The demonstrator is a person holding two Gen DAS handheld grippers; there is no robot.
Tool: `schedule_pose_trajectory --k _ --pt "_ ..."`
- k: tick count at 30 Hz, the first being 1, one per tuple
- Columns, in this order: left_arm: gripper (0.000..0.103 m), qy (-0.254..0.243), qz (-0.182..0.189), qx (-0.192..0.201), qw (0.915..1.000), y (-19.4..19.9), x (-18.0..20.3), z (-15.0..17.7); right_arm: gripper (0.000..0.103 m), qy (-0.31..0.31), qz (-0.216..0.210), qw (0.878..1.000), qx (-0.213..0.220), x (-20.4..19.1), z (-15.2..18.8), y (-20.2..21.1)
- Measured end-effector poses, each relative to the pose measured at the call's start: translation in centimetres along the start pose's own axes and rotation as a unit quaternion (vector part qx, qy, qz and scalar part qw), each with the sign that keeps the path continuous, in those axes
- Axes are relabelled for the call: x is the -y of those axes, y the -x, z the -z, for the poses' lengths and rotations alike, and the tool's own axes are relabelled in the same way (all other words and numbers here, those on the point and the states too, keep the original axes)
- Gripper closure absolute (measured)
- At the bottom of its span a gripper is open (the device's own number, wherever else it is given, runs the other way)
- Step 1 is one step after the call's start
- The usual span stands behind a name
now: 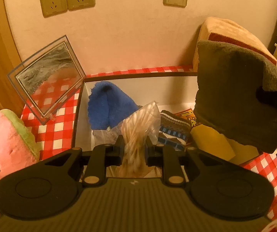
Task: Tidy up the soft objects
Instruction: 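Carry the grey cloth and swab bag over the box with both grippers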
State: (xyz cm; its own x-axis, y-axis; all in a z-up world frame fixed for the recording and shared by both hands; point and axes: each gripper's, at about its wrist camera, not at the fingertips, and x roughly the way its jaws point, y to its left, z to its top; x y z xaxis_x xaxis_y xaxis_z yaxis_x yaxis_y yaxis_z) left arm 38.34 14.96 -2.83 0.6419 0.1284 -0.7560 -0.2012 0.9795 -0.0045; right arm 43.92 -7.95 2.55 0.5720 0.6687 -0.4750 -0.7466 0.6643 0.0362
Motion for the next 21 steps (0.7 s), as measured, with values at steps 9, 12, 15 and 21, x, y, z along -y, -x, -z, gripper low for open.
schedule_pose_trajectory --k 9,12,15,21 --pt "0.081 0.002 0.002 -0.018 0.9998 -2.4 0.0 -0.6 0.094 -0.002 0.01 1.0 -0.011 1.1 0.3 -1.7" --pt "0.063 0.006 0.003 -0.013 0.9999 -2.6 -0.3 -0.8 0.094 0.003 0.014 1.0 -0.013 1.3 0.4 -2.1" --pt "0.059 0.005 0.005 -0.009 0.9999 -2.5 -0.5 -0.9 0.094 0.008 0.017 1.0 -0.016 1.3 0.4 -2.5" --pt "0.058 0.018 0.006 -0.013 0.9997 -2.3 -1.5 -0.7 0.094 0.027 0.022 0.999 -0.025 0.8 0.7 -3.6"
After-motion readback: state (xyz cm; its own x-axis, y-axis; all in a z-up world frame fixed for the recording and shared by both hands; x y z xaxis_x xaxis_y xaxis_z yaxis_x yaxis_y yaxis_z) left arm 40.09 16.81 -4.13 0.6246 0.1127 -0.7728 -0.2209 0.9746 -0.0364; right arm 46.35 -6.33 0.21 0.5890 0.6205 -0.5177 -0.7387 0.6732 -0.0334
